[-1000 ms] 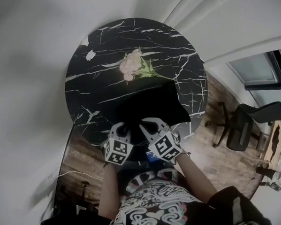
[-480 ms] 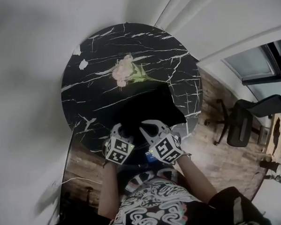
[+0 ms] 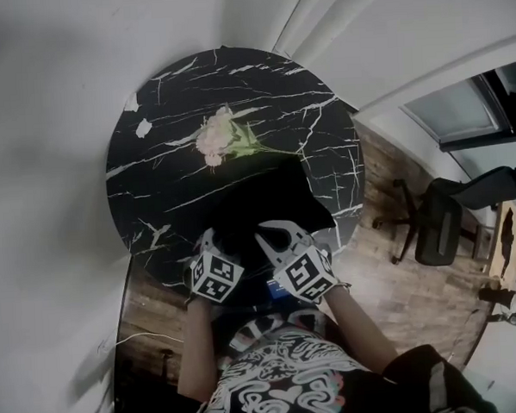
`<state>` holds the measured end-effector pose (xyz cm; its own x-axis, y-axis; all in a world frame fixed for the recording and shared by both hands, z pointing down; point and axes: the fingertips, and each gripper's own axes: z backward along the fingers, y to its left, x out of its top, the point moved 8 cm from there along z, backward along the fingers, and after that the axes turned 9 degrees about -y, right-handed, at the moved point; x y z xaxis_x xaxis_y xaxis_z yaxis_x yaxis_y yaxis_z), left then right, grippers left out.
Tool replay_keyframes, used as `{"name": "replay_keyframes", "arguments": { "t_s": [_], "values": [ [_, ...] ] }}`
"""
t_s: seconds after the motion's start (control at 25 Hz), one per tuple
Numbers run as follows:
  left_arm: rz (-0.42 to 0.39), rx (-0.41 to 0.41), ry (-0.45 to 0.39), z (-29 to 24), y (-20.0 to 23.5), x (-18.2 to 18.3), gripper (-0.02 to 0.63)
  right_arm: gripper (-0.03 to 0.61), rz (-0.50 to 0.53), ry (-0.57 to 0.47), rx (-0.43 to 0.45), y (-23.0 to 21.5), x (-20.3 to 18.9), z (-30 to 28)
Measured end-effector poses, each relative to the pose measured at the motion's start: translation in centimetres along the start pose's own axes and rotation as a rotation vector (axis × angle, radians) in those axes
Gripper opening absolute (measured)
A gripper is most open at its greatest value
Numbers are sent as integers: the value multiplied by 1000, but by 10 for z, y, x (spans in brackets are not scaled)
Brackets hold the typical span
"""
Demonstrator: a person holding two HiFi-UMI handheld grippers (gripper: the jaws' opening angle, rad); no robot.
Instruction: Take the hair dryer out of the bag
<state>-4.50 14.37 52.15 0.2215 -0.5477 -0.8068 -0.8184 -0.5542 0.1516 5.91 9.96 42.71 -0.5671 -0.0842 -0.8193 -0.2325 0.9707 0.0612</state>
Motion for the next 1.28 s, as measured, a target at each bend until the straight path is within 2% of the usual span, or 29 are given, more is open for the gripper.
{"name": "replay_keyframes", "arguments": {
  "t_s": [0.08,0.2,0.36,0.96,1.28],
  "values": [
    [-17,8,-9,1,0,4,229,26,-9,-2,-5,-2,-1,2],
    [-32,-2,-15,-6,2,11,245,26,-21,-6,-15,-6,-1,4],
    [-66,-46,17,-20,1,13,260,26,-20,-14,-19,-7,2,4],
    [-112,-100,33,-54,1,24,261,28,-61,-10,-20,-22,-9,10],
    [-141,-57,31,-67,4,24,258,28,-88,2,-29,-31,-21,8]
  ]
}}
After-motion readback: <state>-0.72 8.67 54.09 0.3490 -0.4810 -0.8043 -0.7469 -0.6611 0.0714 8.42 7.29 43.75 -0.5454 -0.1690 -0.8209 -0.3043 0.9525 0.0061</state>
